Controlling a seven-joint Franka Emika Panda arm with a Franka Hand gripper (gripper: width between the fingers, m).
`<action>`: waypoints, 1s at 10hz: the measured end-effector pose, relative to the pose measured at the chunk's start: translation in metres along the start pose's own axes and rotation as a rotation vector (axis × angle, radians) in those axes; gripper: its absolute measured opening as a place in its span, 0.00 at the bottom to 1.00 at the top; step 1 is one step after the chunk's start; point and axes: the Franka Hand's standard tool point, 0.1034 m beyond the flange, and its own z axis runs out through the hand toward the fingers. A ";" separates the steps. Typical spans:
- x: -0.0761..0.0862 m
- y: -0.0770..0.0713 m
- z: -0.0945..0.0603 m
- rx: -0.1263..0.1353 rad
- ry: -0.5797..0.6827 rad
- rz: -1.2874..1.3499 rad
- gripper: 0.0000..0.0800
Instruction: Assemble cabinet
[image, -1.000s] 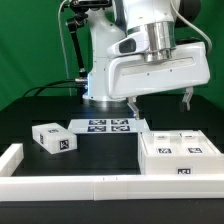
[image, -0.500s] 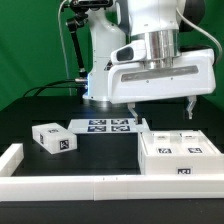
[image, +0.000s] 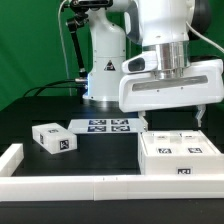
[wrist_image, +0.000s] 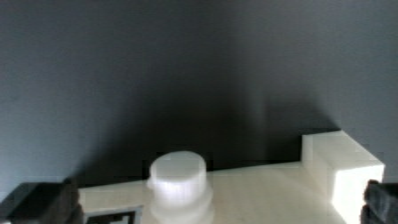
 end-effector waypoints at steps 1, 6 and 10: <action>0.000 0.000 0.000 0.000 0.000 -0.003 1.00; -0.017 0.007 0.014 -0.023 -0.035 0.031 1.00; -0.017 0.007 0.032 -0.019 -0.032 0.011 1.00</action>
Offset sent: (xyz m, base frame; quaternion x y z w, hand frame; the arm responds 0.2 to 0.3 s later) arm -0.0281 -0.0317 -0.0130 -0.1010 -0.0271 0.0471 0.9934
